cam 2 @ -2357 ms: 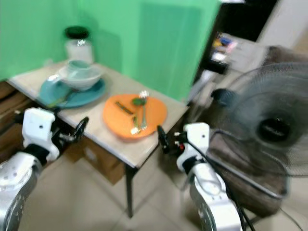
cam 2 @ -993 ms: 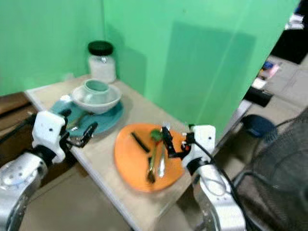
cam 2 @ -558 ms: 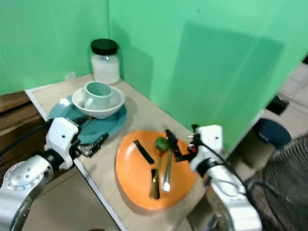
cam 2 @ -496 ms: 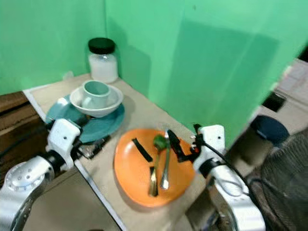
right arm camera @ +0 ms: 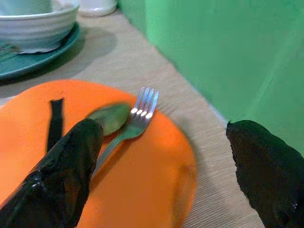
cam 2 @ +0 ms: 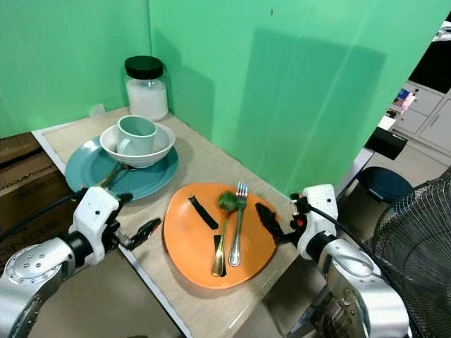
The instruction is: Setting the table
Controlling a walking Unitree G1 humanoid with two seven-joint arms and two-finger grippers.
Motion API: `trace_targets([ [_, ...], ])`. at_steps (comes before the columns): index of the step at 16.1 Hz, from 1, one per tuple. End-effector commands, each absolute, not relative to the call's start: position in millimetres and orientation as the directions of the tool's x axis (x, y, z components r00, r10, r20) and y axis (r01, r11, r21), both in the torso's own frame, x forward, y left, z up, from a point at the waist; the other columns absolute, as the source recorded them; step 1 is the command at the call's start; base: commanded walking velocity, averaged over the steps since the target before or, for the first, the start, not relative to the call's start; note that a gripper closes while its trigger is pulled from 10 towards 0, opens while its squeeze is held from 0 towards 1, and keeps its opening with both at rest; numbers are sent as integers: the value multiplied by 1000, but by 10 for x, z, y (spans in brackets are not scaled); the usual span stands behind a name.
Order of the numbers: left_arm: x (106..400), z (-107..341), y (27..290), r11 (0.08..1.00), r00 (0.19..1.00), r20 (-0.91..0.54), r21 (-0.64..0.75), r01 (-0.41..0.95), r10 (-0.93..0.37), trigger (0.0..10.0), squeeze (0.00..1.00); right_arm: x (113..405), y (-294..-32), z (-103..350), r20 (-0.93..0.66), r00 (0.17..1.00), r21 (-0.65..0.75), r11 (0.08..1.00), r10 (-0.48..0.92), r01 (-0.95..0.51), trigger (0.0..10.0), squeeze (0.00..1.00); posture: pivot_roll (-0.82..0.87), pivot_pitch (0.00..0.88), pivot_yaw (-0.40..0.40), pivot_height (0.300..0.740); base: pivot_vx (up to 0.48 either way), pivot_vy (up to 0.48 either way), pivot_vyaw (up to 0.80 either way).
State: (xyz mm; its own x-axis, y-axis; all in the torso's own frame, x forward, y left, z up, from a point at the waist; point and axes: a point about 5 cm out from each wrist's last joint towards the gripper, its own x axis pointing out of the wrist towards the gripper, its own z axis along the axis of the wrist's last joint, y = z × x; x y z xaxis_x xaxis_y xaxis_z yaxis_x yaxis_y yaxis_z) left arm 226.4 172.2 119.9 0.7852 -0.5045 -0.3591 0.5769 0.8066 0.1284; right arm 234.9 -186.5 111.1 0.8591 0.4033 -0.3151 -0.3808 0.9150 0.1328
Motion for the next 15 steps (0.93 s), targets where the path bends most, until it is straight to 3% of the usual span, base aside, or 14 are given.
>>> trace_targets([
  [1,2245,1200,1727,812,776,-362,80,578,-517,10000,0,2346,-1914,1131,-326,851,137,911,412,-389,10000,0,67,0,-78,740,0,0,0],
  [2,2230,1215,1708,826,767,-339,-57,561,-545,10000,0,2327,-1898,1145,-331,828,125,891,453,-437,10000,0,61,0,-79,740,0,0,0],
  [5,2219,1149,1700,830,754,-349,-257,494,-557,10000,0,2311,-1901,1143,-342,819,117,885,461,-450,10000,0,59,0,-78,740,0,0,0],
  [8,2149,1016,1703,795,689,-419,-447,410,-591,10000,0,2368,-2115,992,-422,867,123,964,265,-235,10000,0,52,0,-66,740,0,0,0],
  [11,2155,960,1738,786,681,-441,-515,341,-584,10000,0,2364,-2110,950,-427,870,156,968,247,-198,10000,0,52,0,-63,740,0,0,0],
  [15,2251,984,1643,705,651,-391,-629,327,-651,10000,0,2383,-2059,922,-432,860,240,954,273,-182,10000,0,52,0,-63,740,0,0,0],
])
